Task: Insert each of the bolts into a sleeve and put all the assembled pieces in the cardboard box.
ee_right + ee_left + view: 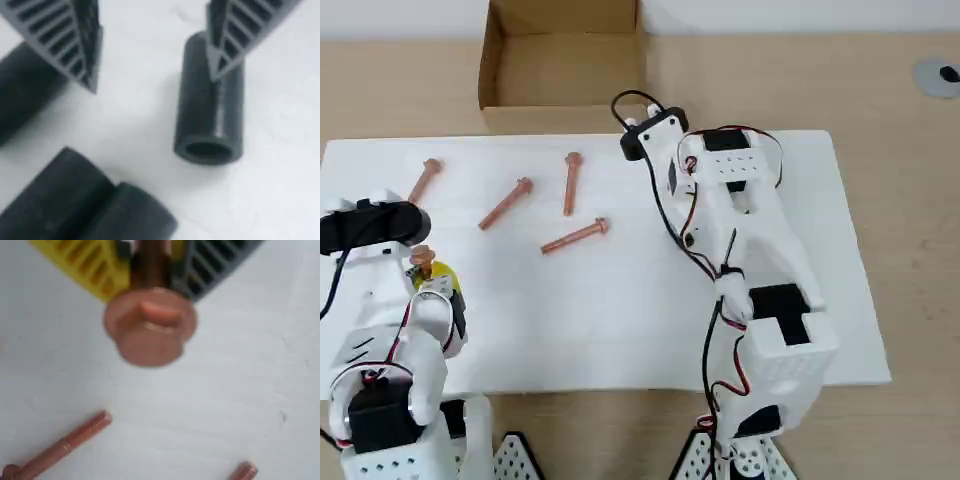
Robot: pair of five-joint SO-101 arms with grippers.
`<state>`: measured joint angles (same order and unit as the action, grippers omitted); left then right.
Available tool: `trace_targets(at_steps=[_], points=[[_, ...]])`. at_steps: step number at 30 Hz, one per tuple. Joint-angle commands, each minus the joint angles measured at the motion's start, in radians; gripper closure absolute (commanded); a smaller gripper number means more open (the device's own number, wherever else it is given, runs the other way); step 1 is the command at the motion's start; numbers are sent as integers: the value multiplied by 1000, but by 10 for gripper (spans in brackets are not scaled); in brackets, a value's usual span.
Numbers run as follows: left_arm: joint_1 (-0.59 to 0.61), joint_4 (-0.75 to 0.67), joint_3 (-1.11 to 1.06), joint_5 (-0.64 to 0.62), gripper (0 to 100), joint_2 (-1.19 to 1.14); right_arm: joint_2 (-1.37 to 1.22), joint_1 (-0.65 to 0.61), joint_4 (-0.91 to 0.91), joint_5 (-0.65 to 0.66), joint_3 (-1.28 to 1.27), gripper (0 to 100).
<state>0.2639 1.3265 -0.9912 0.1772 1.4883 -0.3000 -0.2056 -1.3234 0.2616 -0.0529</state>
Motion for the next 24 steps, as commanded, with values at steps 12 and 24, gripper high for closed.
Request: trace_targets(at_steps=[12, 24], points=[[-17, -23, -14, -9, 993, 8, 2, -111, 2, -43, 33, 810], [-17, -21, -25, -9, 993, 13, -62, -108, 38, -41, 1, 810]])
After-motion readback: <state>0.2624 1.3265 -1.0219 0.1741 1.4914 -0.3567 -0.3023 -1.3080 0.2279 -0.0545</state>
